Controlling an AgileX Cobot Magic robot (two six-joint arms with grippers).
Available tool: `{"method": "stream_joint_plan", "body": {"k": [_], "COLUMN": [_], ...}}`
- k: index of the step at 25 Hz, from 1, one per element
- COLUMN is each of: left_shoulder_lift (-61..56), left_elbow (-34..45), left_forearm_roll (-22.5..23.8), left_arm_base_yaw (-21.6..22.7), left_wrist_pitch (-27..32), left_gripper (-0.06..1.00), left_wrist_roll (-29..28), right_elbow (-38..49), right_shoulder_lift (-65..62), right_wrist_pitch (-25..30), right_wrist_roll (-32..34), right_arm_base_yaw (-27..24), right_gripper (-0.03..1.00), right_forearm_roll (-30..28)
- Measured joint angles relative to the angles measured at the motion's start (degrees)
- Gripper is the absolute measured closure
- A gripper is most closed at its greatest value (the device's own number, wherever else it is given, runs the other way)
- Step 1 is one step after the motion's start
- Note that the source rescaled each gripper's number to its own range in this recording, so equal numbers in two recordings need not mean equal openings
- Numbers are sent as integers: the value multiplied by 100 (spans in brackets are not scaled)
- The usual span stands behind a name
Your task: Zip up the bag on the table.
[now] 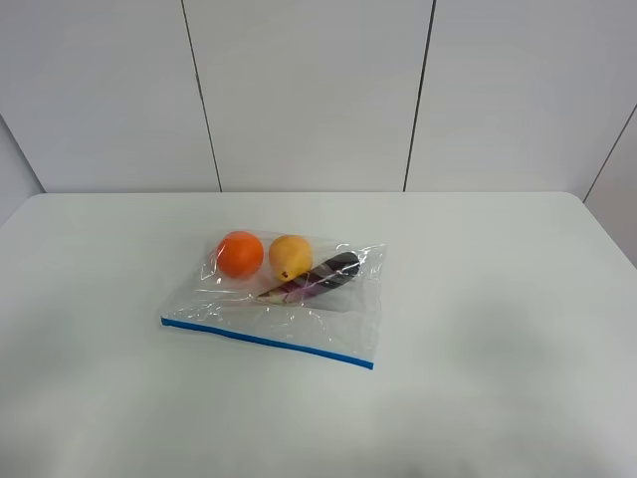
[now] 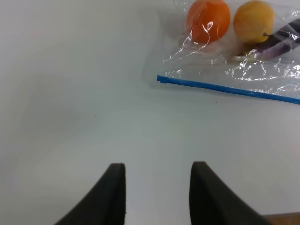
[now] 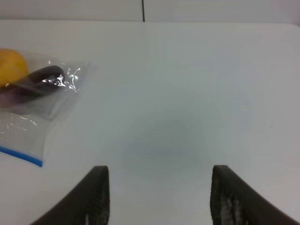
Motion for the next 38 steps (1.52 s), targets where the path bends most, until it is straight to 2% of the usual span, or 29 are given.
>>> {"method": "stream_joint_plan", "body": {"k": [38], "left_shoulder_lift": [0], "left_elbow": [0], "left_forearm_roll": [0], "left_arm_base_yaw": [0], "left_wrist_pitch": [0], "left_gripper": [44], "left_wrist_roll": [0], "right_elbow": [0], "right_shoulder_lift": [0], "right_wrist_pitch": [-5], "right_wrist_roll": [5], "right_arm_base_yaw": [0], "right_gripper": [22], "right_forearm_roll": [23]}}
